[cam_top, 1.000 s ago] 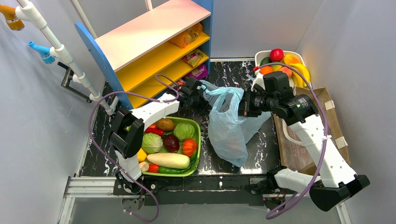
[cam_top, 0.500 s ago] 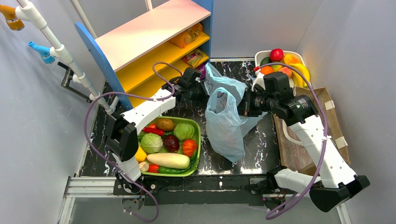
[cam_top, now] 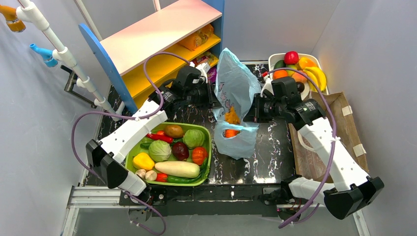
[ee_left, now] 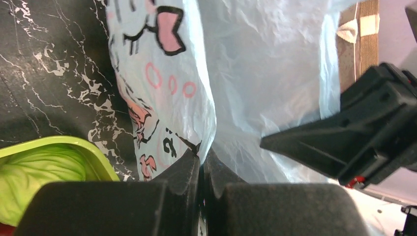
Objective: Place the food into the grocery bag and tie it
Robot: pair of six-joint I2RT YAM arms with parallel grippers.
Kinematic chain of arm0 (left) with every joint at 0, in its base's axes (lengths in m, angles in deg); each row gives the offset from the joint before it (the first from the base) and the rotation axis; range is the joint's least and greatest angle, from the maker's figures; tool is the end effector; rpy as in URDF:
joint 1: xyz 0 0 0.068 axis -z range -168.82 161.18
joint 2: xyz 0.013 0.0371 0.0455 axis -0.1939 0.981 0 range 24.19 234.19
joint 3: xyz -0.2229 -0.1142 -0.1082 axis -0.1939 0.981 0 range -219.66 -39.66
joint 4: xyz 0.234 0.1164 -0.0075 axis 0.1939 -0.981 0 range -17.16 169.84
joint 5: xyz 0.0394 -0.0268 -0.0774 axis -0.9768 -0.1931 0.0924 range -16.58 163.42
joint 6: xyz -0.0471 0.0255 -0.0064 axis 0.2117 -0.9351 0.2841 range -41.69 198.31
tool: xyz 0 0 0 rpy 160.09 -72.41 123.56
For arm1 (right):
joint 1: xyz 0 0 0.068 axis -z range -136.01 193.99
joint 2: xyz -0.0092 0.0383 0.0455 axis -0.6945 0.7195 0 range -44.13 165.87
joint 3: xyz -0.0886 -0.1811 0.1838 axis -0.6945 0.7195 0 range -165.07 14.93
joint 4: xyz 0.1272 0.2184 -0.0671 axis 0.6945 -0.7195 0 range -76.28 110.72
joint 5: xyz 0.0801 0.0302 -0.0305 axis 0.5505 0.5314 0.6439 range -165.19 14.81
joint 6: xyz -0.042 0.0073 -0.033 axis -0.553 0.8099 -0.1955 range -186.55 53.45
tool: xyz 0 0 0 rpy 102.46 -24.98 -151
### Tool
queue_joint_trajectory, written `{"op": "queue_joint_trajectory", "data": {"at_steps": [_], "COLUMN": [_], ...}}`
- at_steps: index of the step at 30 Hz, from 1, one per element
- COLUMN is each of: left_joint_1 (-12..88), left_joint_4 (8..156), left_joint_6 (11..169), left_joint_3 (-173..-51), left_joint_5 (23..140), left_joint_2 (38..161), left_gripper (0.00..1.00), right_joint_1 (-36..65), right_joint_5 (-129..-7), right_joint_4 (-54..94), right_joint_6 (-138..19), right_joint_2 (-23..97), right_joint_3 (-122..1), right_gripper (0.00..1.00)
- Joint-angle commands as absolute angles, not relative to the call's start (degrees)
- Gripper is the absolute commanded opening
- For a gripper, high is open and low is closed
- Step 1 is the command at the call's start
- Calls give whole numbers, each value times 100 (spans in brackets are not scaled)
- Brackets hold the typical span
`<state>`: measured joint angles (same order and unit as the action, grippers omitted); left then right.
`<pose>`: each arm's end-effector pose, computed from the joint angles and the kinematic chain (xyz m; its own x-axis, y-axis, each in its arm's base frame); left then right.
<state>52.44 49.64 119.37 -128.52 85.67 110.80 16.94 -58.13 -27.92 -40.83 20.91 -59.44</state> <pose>0.2527 -0.2318 0.3956 -0.7814 -0.1684 -0.6008 0.3608 0.6637 -0.6553 0.1948 0.1113 0.3835 -0.7847 0.0651 -0.6165 -0.3290 0.7991 0.5031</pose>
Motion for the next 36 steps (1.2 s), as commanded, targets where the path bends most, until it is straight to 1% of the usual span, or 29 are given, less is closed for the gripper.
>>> {"op": "queue_joint_trajectory", "data": {"at_steps": [1, 2, 3, 5, 9, 12, 17, 21, 25, 30, 36], "left_joint_1": [5311, 5317, 5331, 5337, 5345, 5342, 5338, 5338, 5340, 5339, 5345], "left_joint_4": [4538, 4487, 4429, 4375, 4132, 3970, 3761, 3741, 3686, 3759, 3787], "left_joint_6": [11404, 11393, 11383, 11360, 11275, 11309, 11244, 11215, 11167, 11074, 10966], "left_joint_3": [-12866, -12892, -12919, -12985, -13246, -13422, -13634, -13624, -13666, -13525, -13344], "left_joint_5": [8559, 8570, 8524, 8402, 8309, 8188, 8120, 8116, 8141, 8259, 8327], "left_joint_2": [10915, 10938, 10951, 10969, 11136, 11240, 11358, 11358, 11309, 11160, 10980], "left_gripper": [0, 0, 0, 0, 0, 0, 0, 0, 0, 0, 0], "right_joint_1": [1710, 1710, 1709, 1709, 1710, 1709, 1711, 1718, 1735, 1835, 2430], "right_joint_5": [-5903, -5976, -6061, -6257, -6570, -6827, -7355, -7808, -8128, -9286, -9323], "right_joint_4": [-2567, -2604, -2653, -2776, -3028, -3218, -3437, -3412, -3281, -3673, -3963], "right_joint_6": [-4318, -4341, -4363, -4402, -4519, -4621, -4735, -4791, -4892, -4686, -4333], "right_joint_2": [2191, 2210, 2241, 2300, 2404, 2441, 2444, 2417, 2441, 2939, 3761], "right_joint_3": [-5980, -6031, -6110, -6294, -6780, -7273, -7890, -8231, -8562, -9208, -9820], "right_gripper": [18, 31, 42, 53, 70, 72, 73, 74, 77, 80, 80]}}
